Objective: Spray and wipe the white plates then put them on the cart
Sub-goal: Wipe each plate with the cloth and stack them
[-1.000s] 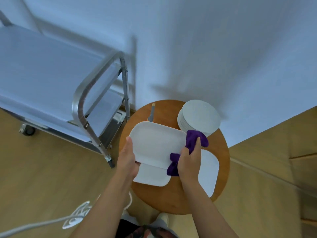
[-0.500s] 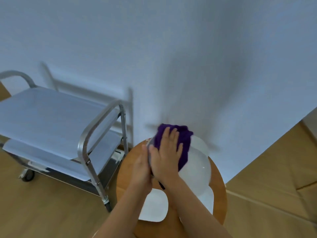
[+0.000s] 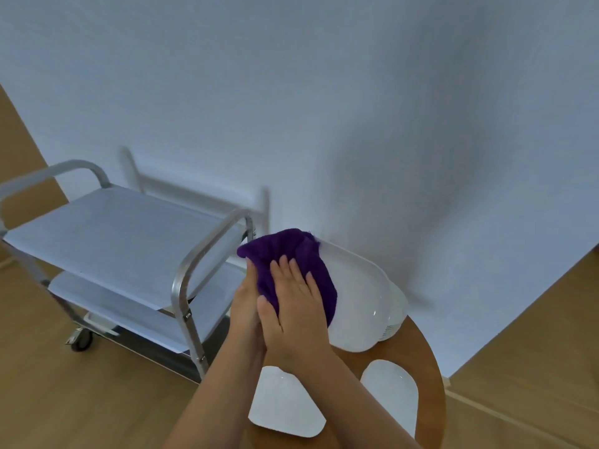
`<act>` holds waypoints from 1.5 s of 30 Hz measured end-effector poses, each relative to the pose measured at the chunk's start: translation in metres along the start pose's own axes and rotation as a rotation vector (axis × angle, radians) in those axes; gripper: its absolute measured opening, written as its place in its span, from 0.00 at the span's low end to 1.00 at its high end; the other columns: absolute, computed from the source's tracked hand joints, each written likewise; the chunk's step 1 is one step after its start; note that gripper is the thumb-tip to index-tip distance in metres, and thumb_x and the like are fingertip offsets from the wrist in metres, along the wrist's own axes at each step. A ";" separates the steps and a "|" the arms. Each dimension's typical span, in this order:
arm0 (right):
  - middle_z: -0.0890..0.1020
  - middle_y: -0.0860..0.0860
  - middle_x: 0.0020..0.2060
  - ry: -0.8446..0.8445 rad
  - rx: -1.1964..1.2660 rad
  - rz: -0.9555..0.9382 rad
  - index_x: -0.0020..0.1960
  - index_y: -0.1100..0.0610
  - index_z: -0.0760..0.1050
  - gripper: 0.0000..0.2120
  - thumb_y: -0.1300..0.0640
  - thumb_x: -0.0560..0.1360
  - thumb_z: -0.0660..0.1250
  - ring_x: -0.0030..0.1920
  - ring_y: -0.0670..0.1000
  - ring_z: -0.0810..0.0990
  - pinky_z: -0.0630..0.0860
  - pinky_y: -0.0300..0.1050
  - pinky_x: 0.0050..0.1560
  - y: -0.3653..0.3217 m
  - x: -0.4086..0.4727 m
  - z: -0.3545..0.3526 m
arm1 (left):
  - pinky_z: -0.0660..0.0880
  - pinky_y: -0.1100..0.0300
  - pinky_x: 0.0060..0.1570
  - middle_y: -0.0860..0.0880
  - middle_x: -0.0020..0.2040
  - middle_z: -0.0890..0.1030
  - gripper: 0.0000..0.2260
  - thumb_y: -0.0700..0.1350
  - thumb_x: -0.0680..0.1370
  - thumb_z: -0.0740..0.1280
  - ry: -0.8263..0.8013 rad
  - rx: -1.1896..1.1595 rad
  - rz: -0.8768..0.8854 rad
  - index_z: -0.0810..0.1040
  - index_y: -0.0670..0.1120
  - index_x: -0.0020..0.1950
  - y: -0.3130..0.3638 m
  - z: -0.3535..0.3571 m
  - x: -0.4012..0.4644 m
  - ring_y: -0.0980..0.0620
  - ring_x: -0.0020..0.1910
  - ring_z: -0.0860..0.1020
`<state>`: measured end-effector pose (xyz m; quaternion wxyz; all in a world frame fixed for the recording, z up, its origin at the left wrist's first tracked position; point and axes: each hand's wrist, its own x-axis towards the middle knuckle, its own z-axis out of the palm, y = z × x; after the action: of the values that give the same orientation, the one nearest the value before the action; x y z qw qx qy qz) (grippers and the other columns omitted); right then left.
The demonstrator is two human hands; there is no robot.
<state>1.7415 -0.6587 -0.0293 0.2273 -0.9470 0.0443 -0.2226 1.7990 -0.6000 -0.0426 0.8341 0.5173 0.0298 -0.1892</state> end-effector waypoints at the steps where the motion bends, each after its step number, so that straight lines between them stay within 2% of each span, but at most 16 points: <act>1: 0.56 0.46 0.76 -0.006 -0.006 -0.002 0.76 0.51 0.53 0.33 0.42 0.74 0.39 0.72 0.38 0.41 0.28 0.34 0.68 0.001 -0.004 -0.005 | 0.76 0.47 0.57 0.52 0.50 0.85 0.19 0.66 0.75 0.61 0.019 -0.021 -0.032 0.84 0.56 0.44 0.005 0.004 -0.002 0.51 0.51 0.83; 4: 0.64 0.49 0.73 -0.029 -0.076 -0.012 0.74 0.52 0.61 0.30 0.44 0.74 0.47 0.74 0.46 0.56 0.37 0.46 0.72 0.003 -0.018 -0.022 | 0.79 0.54 0.44 0.52 0.37 0.85 0.19 0.64 0.77 0.59 0.022 -0.042 -0.057 0.80 0.51 0.45 0.013 0.011 0.002 0.55 0.37 0.84; 8: 0.75 0.52 0.66 -0.054 -0.318 -0.067 0.67 0.54 0.72 0.32 0.45 0.65 0.67 0.67 0.54 0.72 0.65 0.56 0.66 0.021 -0.044 -0.029 | 0.80 0.58 0.30 0.48 0.37 0.85 0.19 0.62 0.77 0.61 0.067 -0.051 -0.055 0.79 0.47 0.47 0.024 0.023 0.001 0.51 0.34 0.84; 10: 0.75 0.54 0.65 -0.041 -0.349 -0.057 0.67 0.55 0.73 0.38 0.46 0.59 0.76 0.65 0.56 0.74 0.68 0.57 0.63 0.037 -0.055 -0.030 | 0.80 0.57 0.31 0.50 0.34 0.85 0.19 0.63 0.77 0.60 0.074 0.027 0.002 0.79 0.49 0.45 0.028 0.023 0.004 0.52 0.33 0.84; 12: 0.76 0.57 0.64 0.014 -0.392 -0.021 0.65 0.56 0.75 0.40 0.46 0.56 0.80 0.64 0.59 0.75 0.70 0.59 0.61 0.055 -0.060 -0.037 | 0.81 0.53 0.40 0.52 0.34 0.84 0.20 0.66 0.76 0.59 0.053 0.168 0.058 0.79 0.51 0.44 0.038 0.020 0.005 0.51 0.35 0.84; 15: 0.79 0.59 0.59 0.103 -0.477 -0.012 0.61 0.57 0.79 0.36 0.49 0.54 0.82 0.59 0.61 0.78 0.73 0.61 0.56 0.072 -0.067 -0.042 | 0.80 0.51 0.45 0.51 0.39 0.85 0.20 0.64 0.77 0.59 -0.058 0.292 0.043 0.80 0.50 0.50 0.057 0.017 0.011 0.49 0.43 0.83; 19: 0.84 0.54 0.49 0.316 -0.448 -0.155 0.51 0.57 0.84 0.14 0.51 0.68 0.72 0.49 0.55 0.84 0.77 0.56 0.52 0.072 -0.068 -0.040 | 0.78 0.54 0.42 0.48 0.47 0.85 0.17 0.60 0.77 0.63 -0.128 0.293 -0.029 0.80 0.48 0.54 0.079 0.016 0.014 0.48 0.46 0.83; 22: 0.85 0.53 0.43 0.301 -0.372 -0.117 0.48 0.59 0.84 0.16 0.53 0.64 0.78 0.41 0.52 0.85 0.80 0.47 0.43 0.057 -0.054 -0.042 | 0.79 0.56 0.38 0.46 0.50 0.83 0.13 0.53 0.77 0.66 -0.108 0.053 -0.066 0.78 0.46 0.57 0.069 0.029 0.000 0.49 0.46 0.82; 24: 0.85 0.52 0.41 0.241 -0.335 -0.043 0.50 0.59 0.83 0.24 0.54 0.56 0.82 0.38 0.51 0.84 0.81 0.44 0.39 0.042 -0.042 -0.041 | 0.79 0.56 0.38 0.45 0.51 0.82 0.12 0.49 0.76 0.68 -0.149 0.113 -0.081 0.76 0.49 0.58 0.039 0.043 -0.018 0.48 0.46 0.82; 28: 0.85 0.51 0.43 0.176 -0.287 -0.028 0.51 0.57 0.83 0.26 0.53 0.55 0.82 0.40 0.50 0.84 0.80 0.43 0.40 0.024 -0.028 -0.040 | 0.79 0.57 0.33 0.44 0.50 0.84 0.13 0.51 0.77 0.67 -0.093 0.007 -0.162 0.76 0.49 0.60 0.014 0.049 -0.033 0.45 0.46 0.84; 31: 0.80 0.52 0.59 0.021 -0.283 -0.161 0.63 0.56 0.76 0.32 0.50 0.62 0.79 0.58 0.51 0.79 0.76 0.45 0.57 0.035 -0.035 -0.047 | 0.80 0.57 0.37 0.43 0.49 0.85 0.18 0.52 0.74 0.66 -0.207 -0.119 -0.146 0.77 0.42 0.59 0.031 0.031 -0.025 0.46 0.46 0.84; 33: 0.59 0.49 0.75 -0.184 -0.198 -0.232 0.75 0.52 0.58 0.35 0.46 0.73 0.67 0.75 0.47 0.55 0.51 0.45 0.74 0.052 -0.040 -0.057 | 0.80 0.54 0.42 0.41 0.52 0.84 0.22 0.52 0.73 0.65 -0.319 -0.071 -0.144 0.77 0.40 0.60 0.043 0.021 -0.019 0.45 0.49 0.83; 35: 0.42 0.40 0.74 -0.295 -0.137 -0.255 0.75 0.43 0.43 0.31 0.39 0.78 0.53 0.74 0.40 0.37 0.34 0.39 0.72 0.070 -0.041 -0.066 | 0.79 0.52 0.46 0.39 0.55 0.82 0.22 0.54 0.74 0.63 -0.403 0.055 -0.188 0.78 0.40 0.61 0.051 0.014 -0.017 0.43 0.52 0.82; 39: 0.37 0.41 0.74 -0.260 -0.210 -0.163 0.73 0.40 0.39 0.29 0.35 0.76 0.44 0.73 0.41 0.32 0.32 0.42 0.73 0.092 -0.030 -0.081 | 0.80 0.52 0.41 0.38 0.54 0.82 0.24 0.55 0.71 0.70 -0.526 0.159 -0.261 0.79 0.41 0.60 0.059 0.010 -0.018 0.41 0.49 0.82; 42: 0.33 0.47 0.73 -0.248 -0.405 -0.181 0.73 0.43 0.34 0.30 0.34 0.74 0.36 0.72 0.48 0.27 0.28 0.49 0.71 0.093 -0.018 -0.084 | 0.80 0.56 0.40 0.40 0.51 0.84 0.15 0.52 0.75 0.65 -0.591 0.269 -0.288 0.82 0.46 0.56 0.061 0.012 -0.021 0.44 0.47 0.83; 45: 0.42 0.50 0.75 -0.232 -0.382 -0.288 0.76 0.51 0.41 0.32 0.37 0.77 0.38 0.75 0.53 0.36 0.33 0.52 0.72 0.082 -0.017 -0.074 | 0.79 0.57 0.41 0.41 0.51 0.84 0.14 0.51 0.75 0.64 -0.628 0.325 -0.334 0.84 0.46 0.53 0.061 0.018 -0.023 0.46 0.47 0.83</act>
<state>1.6946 -0.7589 -0.0139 0.0138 -0.9885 -0.0762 -0.1300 1.7963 -0.5850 0.0232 0.6676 0.5475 -0.1733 -0.4738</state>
